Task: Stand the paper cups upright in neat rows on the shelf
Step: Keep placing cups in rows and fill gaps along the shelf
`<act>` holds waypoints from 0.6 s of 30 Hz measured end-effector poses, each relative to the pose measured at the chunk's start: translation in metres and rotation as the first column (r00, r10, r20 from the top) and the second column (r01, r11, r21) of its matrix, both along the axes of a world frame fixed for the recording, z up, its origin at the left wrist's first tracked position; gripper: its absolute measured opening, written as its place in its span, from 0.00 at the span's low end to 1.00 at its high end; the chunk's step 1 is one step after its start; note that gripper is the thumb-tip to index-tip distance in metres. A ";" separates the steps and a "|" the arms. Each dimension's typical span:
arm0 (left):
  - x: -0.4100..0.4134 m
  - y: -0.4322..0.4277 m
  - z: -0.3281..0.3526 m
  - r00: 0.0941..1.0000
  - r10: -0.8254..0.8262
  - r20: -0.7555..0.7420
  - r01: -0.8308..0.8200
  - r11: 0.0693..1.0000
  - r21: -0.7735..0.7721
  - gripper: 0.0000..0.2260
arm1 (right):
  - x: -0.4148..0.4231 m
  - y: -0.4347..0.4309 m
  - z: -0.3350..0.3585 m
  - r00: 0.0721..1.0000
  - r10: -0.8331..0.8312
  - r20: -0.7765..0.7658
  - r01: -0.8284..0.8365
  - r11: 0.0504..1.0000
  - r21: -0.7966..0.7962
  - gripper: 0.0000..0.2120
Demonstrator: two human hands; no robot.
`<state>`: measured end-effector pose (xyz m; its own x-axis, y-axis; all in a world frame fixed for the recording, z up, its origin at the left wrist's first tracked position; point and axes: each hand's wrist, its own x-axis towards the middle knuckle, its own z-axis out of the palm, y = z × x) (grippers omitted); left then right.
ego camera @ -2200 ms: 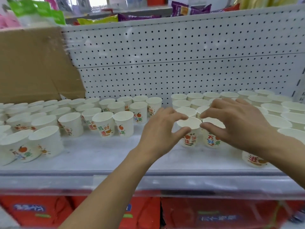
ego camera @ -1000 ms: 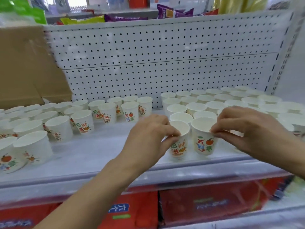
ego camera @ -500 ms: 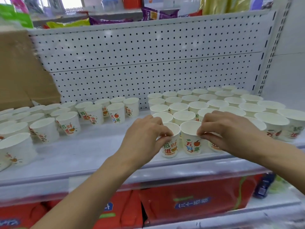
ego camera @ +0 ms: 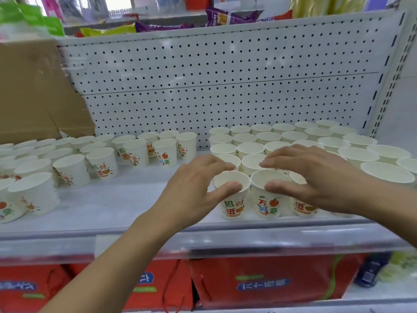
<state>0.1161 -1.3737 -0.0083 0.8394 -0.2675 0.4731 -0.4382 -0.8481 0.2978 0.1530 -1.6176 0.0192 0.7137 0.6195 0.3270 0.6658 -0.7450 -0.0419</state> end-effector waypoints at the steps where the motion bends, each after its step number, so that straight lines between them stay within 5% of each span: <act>1: 0.000 0.003 0.000 1.000 0.001 -0.025 -0.001 1.000 -0.017 0.24 | 0.005 0.002 0.001 0.999 0.009 -0.042 -0.010 0.999 -0.031 0.30; 7: 0.020 0.074 0.011 0.991 0.102 -0.086 -0.103 0.995 -0.013 0.21 | 0.036 0.029 0.026 0.997 0.060 -0.055 -0.056 0.996 0.075 0.28; 12: 0.081 0.159 0.036 0.955 0.243 -0.172 -0.246 0.969 0.007 0.15 | 0.093 0.102 0.048 0.998 0.066 -0.018 -0.066 0.998 -0.001 0.17; 18: 0.145 0.188 0.027 0.959 0.203 -0.198 -0.117 0.919 0.376 0.13 | 0.170 0.205 0.036 0.998 0.019 -0.067 -0.030 0.985 -0.168 0.15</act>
